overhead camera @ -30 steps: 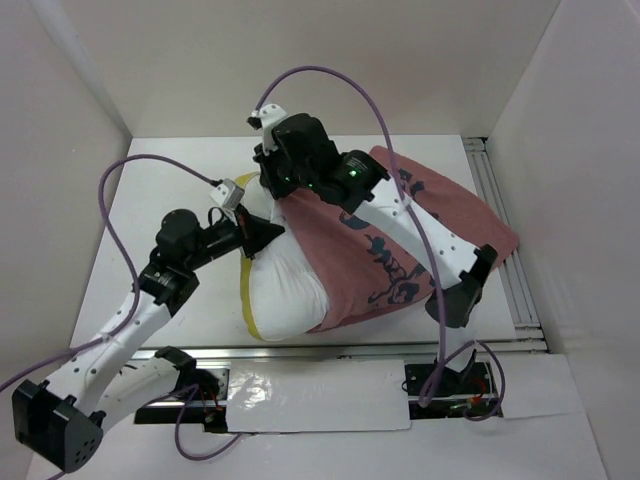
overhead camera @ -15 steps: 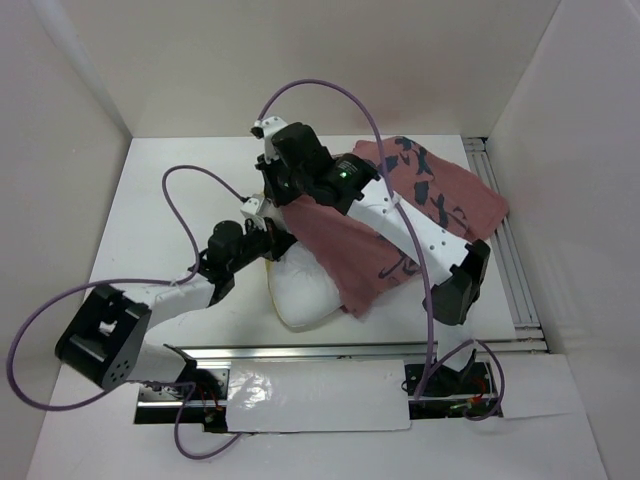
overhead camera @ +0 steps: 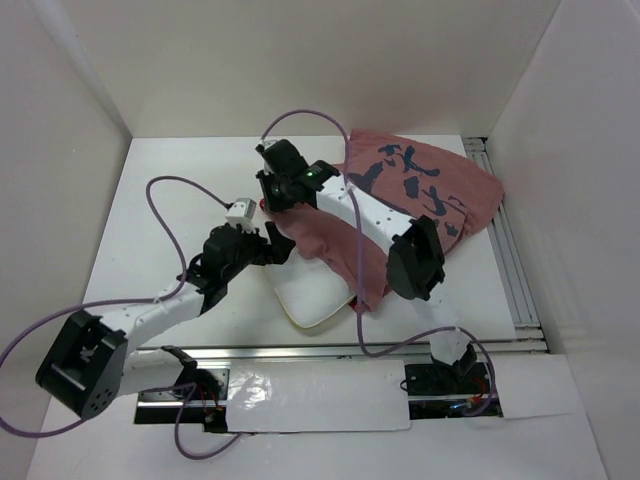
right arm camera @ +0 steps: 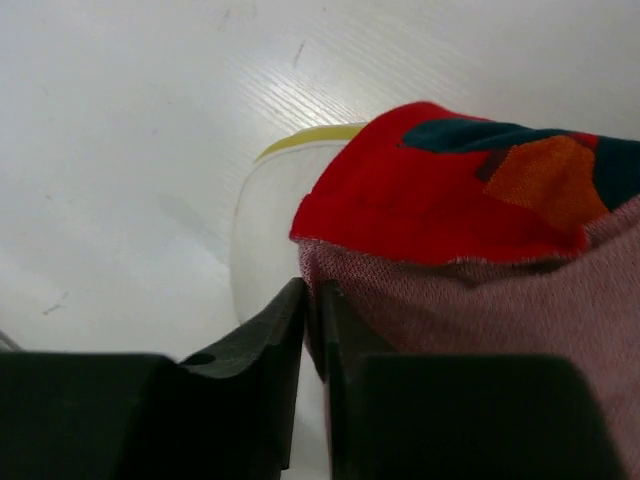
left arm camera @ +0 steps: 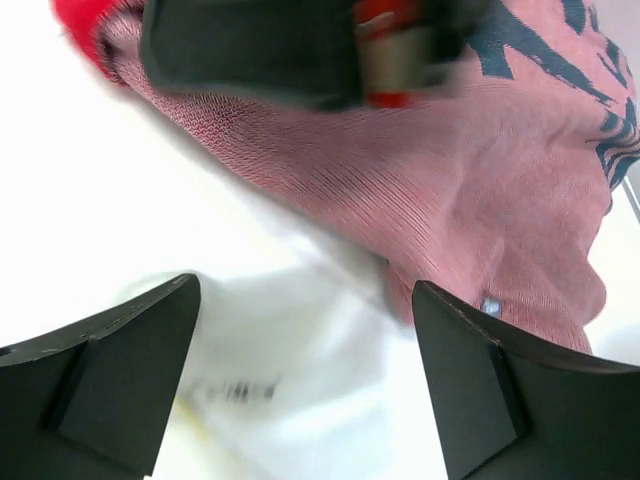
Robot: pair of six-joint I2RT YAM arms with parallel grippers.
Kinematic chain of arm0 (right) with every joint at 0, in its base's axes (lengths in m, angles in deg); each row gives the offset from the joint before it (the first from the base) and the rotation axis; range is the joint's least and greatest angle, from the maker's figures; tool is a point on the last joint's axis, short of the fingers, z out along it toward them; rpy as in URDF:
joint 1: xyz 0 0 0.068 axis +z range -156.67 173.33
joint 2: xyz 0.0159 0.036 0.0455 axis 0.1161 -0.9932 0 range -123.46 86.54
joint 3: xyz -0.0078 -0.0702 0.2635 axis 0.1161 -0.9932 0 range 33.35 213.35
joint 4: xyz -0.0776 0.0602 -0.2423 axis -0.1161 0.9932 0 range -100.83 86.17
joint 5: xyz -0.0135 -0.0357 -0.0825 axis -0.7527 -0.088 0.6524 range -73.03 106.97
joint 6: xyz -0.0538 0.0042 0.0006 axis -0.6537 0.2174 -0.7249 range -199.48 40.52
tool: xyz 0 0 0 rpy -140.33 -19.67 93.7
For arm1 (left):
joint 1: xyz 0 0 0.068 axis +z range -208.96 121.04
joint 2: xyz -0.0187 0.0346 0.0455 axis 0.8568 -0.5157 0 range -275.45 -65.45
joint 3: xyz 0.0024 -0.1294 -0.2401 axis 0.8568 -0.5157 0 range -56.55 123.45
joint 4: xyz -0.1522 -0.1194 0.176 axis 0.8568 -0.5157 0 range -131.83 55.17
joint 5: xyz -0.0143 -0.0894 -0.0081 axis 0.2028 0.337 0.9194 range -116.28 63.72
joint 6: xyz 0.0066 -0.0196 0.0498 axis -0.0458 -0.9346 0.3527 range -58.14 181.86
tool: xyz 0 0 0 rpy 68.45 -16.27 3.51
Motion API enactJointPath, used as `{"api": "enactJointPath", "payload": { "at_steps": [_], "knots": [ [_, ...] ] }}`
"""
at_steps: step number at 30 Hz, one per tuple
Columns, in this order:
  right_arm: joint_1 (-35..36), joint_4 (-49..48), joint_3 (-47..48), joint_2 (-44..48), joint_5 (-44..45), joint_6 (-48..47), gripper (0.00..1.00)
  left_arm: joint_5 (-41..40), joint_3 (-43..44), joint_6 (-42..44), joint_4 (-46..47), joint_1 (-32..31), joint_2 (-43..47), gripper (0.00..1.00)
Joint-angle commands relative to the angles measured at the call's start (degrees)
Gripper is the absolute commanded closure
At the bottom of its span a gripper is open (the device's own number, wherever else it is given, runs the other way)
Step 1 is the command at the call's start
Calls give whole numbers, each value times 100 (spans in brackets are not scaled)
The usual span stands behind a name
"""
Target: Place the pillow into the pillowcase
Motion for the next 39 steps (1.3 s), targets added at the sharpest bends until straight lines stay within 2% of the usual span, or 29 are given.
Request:
{"api": "enactJointPath", "payload": {
  "at_steps": [1,2,3,4,8,11,12,14,15,16,17,22,23,26,28,33,36,39],
  "knots": [
    [-45,-119,474,-290,-343,85,76,-528,-94,100,-1114,-69,735,0],
    [-45,-67,543,-343,-397,24,69,-589,-156,100,-1301,-69,929,0],
    [-45,-5,544,-344,-397,-29,50,-590,-209,100,-1685,-69,1305,0],
    [-45,-5,544,-344,-397,-29,42,-590,-279,100,-1689,-121,1491,0],
    [-45,-65,220,278,-56,-213,20,-371,-333,301,-2435,-192,2204,0],
    [-45,-425,-806,1262,391,-327,11,323,-482,793,-2498,-429,2345,0],
    [-45,-427,-1410,1534,507,-328,9,438,-482,855,-2759,-577,2276,0],
    [-45,-566,-2098,2436,980,-135,7,334,-421,752,-3033,-780,2162,0],
    [-45,-620,-2858,2764,1096,-48,6,333,-421,698,-3034,-868,2091,0],
    [-45,-672,-3231,3089,1210,66,2,464,-421,698,-3086,-947,2091,0],
    [-45,-673,-3566,3710,1324,320,2,517,-421,515,-3139,-1113,2091,0],
    [-159,196,-5141,5112,1607,910,1,211,-307,232,-3490,-1869,2091,0],
    [-159,319,-5299,5480,1468,972,1,-60,-306,232,-3491,-2271,2012,0],
    [-159,689,-5844,5886,809,973,1,-893,-17,101,-3789,-3045,1618,0],
    [-107,909,-6151,6115,596,1043,1,-1047,203,-14,-3948,-3258,1029,0],
    [43,1111,-6662,6239,851,1438,1,-932,265,-294,-3474,-3321,325,0],
    [43,954,-6943,6161,851,1439,1,-1378,387,-540,-3140,-3321,0,0],
    [43,638,-7251,5976,1035,1439,1,-1783,563,-594,-2956,-3321,-457,10]
  ]
}}
